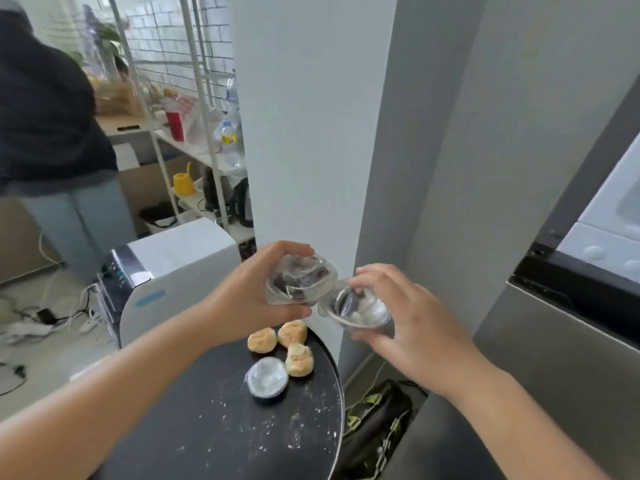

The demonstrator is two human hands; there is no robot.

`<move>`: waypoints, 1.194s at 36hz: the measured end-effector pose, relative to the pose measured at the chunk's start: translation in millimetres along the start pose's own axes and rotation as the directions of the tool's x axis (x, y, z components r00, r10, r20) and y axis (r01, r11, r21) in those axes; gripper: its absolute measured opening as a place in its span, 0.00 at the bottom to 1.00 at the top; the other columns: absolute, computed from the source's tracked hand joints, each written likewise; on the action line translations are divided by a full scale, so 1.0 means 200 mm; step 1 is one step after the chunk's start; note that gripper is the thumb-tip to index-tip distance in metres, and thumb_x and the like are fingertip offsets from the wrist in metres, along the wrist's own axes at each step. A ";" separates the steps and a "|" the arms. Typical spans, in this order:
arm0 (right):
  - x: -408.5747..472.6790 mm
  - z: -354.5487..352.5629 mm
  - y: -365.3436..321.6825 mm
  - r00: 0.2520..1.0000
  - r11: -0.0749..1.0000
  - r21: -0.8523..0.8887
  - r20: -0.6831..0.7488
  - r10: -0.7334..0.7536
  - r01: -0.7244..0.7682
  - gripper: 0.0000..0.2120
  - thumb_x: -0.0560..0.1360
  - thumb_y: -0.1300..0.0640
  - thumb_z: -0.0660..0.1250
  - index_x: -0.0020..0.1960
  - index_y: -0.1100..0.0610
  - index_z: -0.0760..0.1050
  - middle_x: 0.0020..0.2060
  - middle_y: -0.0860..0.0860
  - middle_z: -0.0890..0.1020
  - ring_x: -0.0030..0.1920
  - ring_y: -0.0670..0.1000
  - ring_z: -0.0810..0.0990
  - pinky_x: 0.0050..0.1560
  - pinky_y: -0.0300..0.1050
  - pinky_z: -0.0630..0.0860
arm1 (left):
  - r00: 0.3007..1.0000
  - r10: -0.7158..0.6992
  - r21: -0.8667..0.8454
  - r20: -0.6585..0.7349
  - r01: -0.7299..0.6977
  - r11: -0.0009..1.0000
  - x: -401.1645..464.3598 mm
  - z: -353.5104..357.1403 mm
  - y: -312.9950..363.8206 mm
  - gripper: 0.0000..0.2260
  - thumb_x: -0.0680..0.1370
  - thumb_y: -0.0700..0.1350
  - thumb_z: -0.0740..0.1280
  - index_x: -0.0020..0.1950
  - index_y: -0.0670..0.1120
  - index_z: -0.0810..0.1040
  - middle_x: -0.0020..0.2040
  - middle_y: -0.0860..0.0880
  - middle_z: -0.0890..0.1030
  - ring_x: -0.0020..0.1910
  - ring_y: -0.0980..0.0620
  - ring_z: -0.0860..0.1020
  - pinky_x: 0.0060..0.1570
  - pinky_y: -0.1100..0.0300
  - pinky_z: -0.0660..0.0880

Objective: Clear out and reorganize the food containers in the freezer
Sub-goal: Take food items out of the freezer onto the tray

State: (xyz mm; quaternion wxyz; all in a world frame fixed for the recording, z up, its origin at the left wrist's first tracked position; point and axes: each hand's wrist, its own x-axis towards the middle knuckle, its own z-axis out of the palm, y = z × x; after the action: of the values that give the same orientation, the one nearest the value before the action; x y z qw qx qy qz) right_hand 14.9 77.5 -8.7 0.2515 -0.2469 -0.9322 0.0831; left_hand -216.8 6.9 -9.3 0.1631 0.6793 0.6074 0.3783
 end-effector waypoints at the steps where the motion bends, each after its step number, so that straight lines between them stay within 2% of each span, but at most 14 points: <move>1: 0.01 0.05 -0.01 1.000 1.000 0.012 0.026 -0.002 0.001 0.26 0.68 0.51 0.75 0.60 0.44 0.64 0.61 0.44 0.73 0.52 0.50 0.77 0.50 0.40 0.66 | 1.000 -0.016 0.013 -0.010 0.016 1.000 -0.03 0.00 -0.04 0.29 0.66 0.50 0.77 0.61 0.64 0.67 0.64 0.65 0.70 0.62 0.70 0.68 0.58 0.77 0.63; 4: 0.03 0.19 -0.02 0.995 0.998 0.055 0.104 -0.012 0.007 0.27 0.68 0.51 0.74 0.60 0.43 0.63 0.61 0.42 0.70 0.51 0.51 0.76 0.49 0.41 0.68 | 0.996 -0.085 0.024 -0.031 0.086 0.996 -0.13 0.02 -0.15 0.27 0.66 0.51 0.77 0.57 0.67 0.67 0.63 0.64 0.68 0.61 0.73 0.65 0.55 0.81 0.60; 9: 0.02 0.42 -0.01 0.981 0.988 0.153 0.196 -0.007 -0.024 0.26 0.68 0.51 0.74 0.61 0.42 0.66 0.58 0.38 0.69 0.48 0.45 0.74 0.46 0.37 0.67 | 0.967 -0.249 0.027 -0.047 0.250 0.968 -0.28 0.07 -0.32 0.26 0.63 0.55 0.76 0.54 0.70 0.67 0.57 0.65 0.71 0.56 0.67 0.71 0.52 0.69 0.67; 12: 0.00 0.59 0.03 0.965 0.975 0.203 0.258 0.041 -0.095 0.26 0.68 0.51 0.75 0.62 0.43 0.68 0.57 0.36 0.70 0.52 0.42 0.72 0.50 0.36 0.64 | 0.940 -0.337 0.056 -0.049 0.339 0.939 -0.35 0.14 -0.43 0.25 0.62 0.56 0.77 0.51 0.71 0.67 0.54 0.63 0.72 0.52 0.69 0.71 0.47 0.70 0.66; 14: -0.03 0.71 0.08 0.944 0.975 0.160 0.316 0.099 -0.155 0.27 0.67 0.48 0.75 0.62 0.44 0.68 0.58 0.37 0.72 0.57 0.44 0.71 0.57 0.38 0.60 | 0.912 -0.406 0.078 -0.060 0.410 0.909 -0.40 0.19 -0.53 0.25 0.63 0.55 0.77 0.54 0.67 0.69 0.53 0.60 0.73 0.51 0.65 0.73 0.47 0.66 0.68; 16: -0.07 0.81 0.12 0.920 0.978 0.083 0.363 0.147 -0.189 0.27 0.67 0.45 0.74 0.63 0.44 0.68 0.59 0.40 0.74 0.59 0.46 0.71 0.59 0.42 0.61 | 0.880 -0.471 0.142 -0.062 0.474 0.869 -0.46 0.24 -0.62 0.25 0.64 0.56 0.76 0.58 0.60 0.71 0.55 0.56 0.75 0.53 0.56 0.72 0.50 0.60 0.68; 19: -0.14 0.94 0.17 0.890 0.973 0.017 0.409 0.202 -0.229 0.27 0.67 0.44 0.73 0.63 0.44 0.68 0.59 0.40 0.75 0.56 0.48 0.74 0.52 0.42 0.64 | 0.846 -0.532 0.200 -0.040 0.529 0.825 -0.53 0.33 -0.72 0.26 0.64 0.60 0.75 0.58 0.59 0.72 0.54 0.56 0.76 0.52 0.53 0.71 0.49 0.57 0.67; 23: -0.21 1.06 0.19 0.831 0.952 0.002 0.488 0.266 -0.306 0.25 0.71 0.49 0.71 0.64 0.44 0.66 0.64 0.42 0.71 0.51 0.52 0.78 0.48 0.46 0.73 | 0.778 -0.625 0.161 0.062 0.610 0.776 -0.63 0.45 -0.80 0.27 0.63 0.61 0.74 0.60 0.60 0.72 0.57 0.56 0.76 0.54 0.53 0.74 0.51 0.58 0.69; 28: -0.23 1.16 0.18 0.788 0.957 -0.056 0.555 0.268 -0.285 0.21 0.73 0.56 0.68 0.62 0.46 0.65 0.64 0.46 0.69 0.49 0.57 0.79 0.46 0.50 0.75 | 0.745 -0.645 0.159 0.171 0.625 0.764 -0.70 0.59 -0.83 0.26 0.65 0.57 0.76 0.60 0.61 0.70 0.59 0.56 0.72 0.54 0.56 0.72 0.51 0.61 0.67; 31: -0.23 1.20 0.17 0.798 0.953 -0.071 0.530 0.287 -0.296 0.20 0.73 0.58 0.66 0.61 0.48 0.64 0.63 0.48 0.68 0.46 0.58 0.79 0.40 0.47 0.72 | 0.734 -0.661 0.125 0.156 0.649 0.750 -0.69 0.66 -0.85 0.28 0.66 0.51 0.76 0.63 0.58 0.69 0.63 0.53 0.69 0.56 0.54 0.72 0.53 0.63 0.66; 34: -0.23 1.23 0.16 0.793 0.942 -0.075 0.520 0.318 -0.328 0.21 0.72 0.60 0.65 0.62 0.49 0.63 0.64 0.48 0.66 0.45 0.57 0.79 0.38 0.45 0.69 | 0.719 -0.683 0.074 0.131 0.680 0.730 -0.66 0.69 -0.88 0.31 0.68 0.46 0.75 0.68 0.55 0.66 0.67 0.50 0.65 0.60 0.51 0.72 0.55 0.64 0.66; 37: -0.25 1.26 0.15 0.777 0.936 -0.078 0.536 0.330 -0.344 0.26 0.72 0.58 0.66 0.65 0.46 0.60 0.70 0.49 0.59 0.49 0.56 0.78 0.39 0.45 0.69 | 0.742 -0.654 0.081 0.144 0.650 0.755 -0.65 0.71 -0.89 0.36 0.69 0.46 0.74 0.73 0.56 0.60 0.73 0.50 0.59 0.61 0.49 0.73 0.58 0.61 0.71; 40: -0.28 1.26 0.15 0.769 0.932 -0.078 0.543 0.337 -0.353 0.30 0.73 0.56 0.66 0.68 0.42 0.54 0.75 0.48 0.51 0.54 0.55 0.78 0.41 0.44 0.72 | 0.764 -0.622 0.102 0.171 0.614 0.782 -0.68 0.71 -0.91 0.42 0.70 0.48 0.74 0.74 0.61 0.51 0.77 0.52 0.48 0.66 0.47 0.70 0.61 0.55 0.72; 43: -0.32 1.23 0.15 0.767 0.926 -0.102 0.532 0.359 -0.363 0.32 0.75 0.53 0.65 0.72 0.43 0.51 0.76 0.48 0.47 0.58 0.55 0.76 0.47 0.46 0.76 | 0.790 -0.591 0.145 0.165 0.573 0.807 -0.73 0.71 -0.93 0.44 0.71 0.50 0.73 0.73 0.66 0.44 0.77 0.55 0.42 0.68 0.48 0.68 0.60 0.59 0.70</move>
State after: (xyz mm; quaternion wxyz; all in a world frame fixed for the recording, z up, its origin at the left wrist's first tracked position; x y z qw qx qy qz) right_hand -50.6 64.0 -256.5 -0.0418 -0.3867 -0.8995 0.1991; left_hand -243.3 -58.1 -275.2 0.3026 0.5005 0.7830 0.2118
